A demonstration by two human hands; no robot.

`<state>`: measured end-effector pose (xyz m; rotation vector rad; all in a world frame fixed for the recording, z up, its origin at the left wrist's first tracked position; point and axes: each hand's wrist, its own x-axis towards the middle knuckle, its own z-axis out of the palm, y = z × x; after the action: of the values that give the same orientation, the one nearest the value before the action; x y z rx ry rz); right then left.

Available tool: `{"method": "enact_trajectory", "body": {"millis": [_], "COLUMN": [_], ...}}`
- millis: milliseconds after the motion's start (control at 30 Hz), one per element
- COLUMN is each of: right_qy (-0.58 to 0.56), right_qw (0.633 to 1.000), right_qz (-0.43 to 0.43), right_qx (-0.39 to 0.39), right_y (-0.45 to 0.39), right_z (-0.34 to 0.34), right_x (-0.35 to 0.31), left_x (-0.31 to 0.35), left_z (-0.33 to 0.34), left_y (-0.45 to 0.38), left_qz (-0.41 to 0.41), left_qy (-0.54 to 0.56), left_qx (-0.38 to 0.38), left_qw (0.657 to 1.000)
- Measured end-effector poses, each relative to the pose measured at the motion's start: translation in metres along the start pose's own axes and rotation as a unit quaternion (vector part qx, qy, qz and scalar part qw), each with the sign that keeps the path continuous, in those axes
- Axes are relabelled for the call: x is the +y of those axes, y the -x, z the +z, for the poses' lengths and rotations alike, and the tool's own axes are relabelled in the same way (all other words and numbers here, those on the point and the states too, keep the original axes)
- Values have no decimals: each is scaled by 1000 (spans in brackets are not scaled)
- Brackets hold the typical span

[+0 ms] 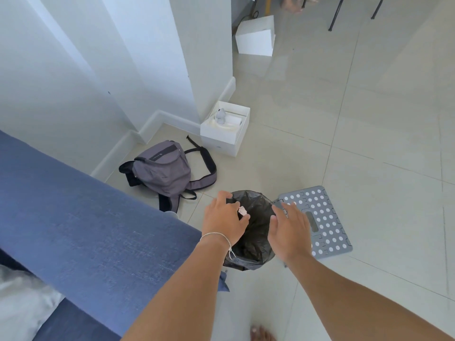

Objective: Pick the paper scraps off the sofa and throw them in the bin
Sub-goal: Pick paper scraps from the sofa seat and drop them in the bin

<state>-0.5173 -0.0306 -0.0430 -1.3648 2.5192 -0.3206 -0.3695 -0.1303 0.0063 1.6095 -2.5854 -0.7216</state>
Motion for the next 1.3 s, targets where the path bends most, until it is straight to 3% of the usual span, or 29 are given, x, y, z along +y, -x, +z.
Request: {"method": "enact_trajectory", "body": {"millis": [67,167,400,567,767,900,1000,1100,1200,1300], "right_qy": [3,9,-11,-68,-88,-115,-108,-81,-65,-17], "right_qw": [1000,1000,999,993,942,892,868,890,948,974], "right_qz": [-2,0,-30,-92,-321,-436,-485,-444,-302,-207], "right_qx": [-1,-15,-21,23,38,40,-8,-61,-78,-84], "right_y": [3,7,19,13,56,131,195,252,295,304], "right_z": [1,5,-2,-33,-56,-30,1,36,70,108], "right_x": [2,8,-18,-90,-251,-338,-377,-382,-363,-350], "left_x": [-1,-3,-43,-114,-203,-265,-307,-332,-343,-349], "left_z": [2,-1,-52,-124,-185,-189,-175,-148,-116,-93], "left_y": [-2,-3,11,62,177,273,334,378,391,366], "left_qz": [-3,1,-15,-84,-204,-230,-282,-308,-272,-233], "left_qy": [1,10,42,65,151,144,144,169,172,170], "left_qx": [-39,-28,117,183,265,280,272,254,236,212], "left_qw": [999,1000,992,977,930,921,909,901,917,934]}}
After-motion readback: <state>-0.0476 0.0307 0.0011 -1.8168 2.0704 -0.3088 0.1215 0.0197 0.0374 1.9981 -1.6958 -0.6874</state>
